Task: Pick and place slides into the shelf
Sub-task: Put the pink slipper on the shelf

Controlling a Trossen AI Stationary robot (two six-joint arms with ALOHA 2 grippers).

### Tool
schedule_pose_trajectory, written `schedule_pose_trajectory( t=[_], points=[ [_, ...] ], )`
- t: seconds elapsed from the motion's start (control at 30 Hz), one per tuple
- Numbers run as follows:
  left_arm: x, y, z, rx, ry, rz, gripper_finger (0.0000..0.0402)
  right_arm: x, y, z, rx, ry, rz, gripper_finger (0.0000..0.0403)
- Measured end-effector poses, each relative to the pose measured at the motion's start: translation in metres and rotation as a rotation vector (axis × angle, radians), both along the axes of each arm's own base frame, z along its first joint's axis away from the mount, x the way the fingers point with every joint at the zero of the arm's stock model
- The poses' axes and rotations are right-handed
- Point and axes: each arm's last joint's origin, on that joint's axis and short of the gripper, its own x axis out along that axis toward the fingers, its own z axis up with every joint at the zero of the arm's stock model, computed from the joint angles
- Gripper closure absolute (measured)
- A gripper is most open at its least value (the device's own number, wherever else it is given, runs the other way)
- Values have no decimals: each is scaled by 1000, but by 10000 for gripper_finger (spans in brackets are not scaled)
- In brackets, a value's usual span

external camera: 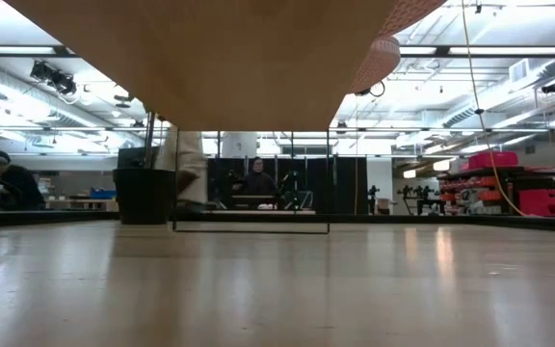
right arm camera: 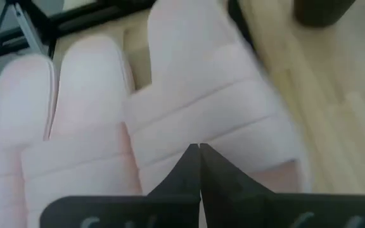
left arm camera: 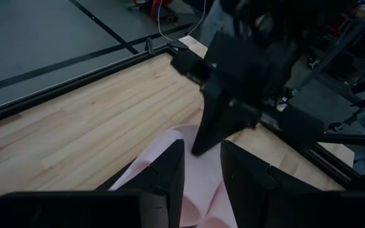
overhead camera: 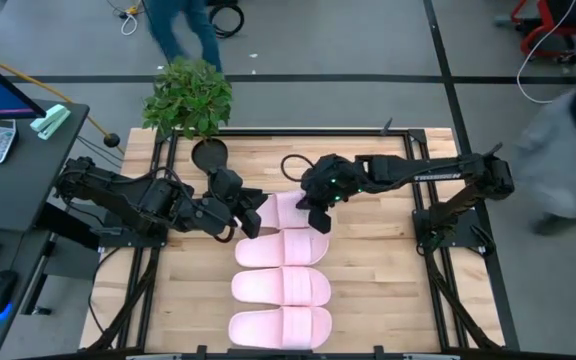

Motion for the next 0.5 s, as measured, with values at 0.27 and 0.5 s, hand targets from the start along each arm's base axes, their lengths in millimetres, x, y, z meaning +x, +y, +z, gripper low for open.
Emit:
schedule_pose_trajectory(
  t=[0.27,0.5],
  points=[
    [0,0,0,0,0,0,294,-6,-12,17,-99,-92,-97,401],
    [0,0,0,0,-1,0,294,3,-25,7,-121,-71,-131,401]
  ],
)
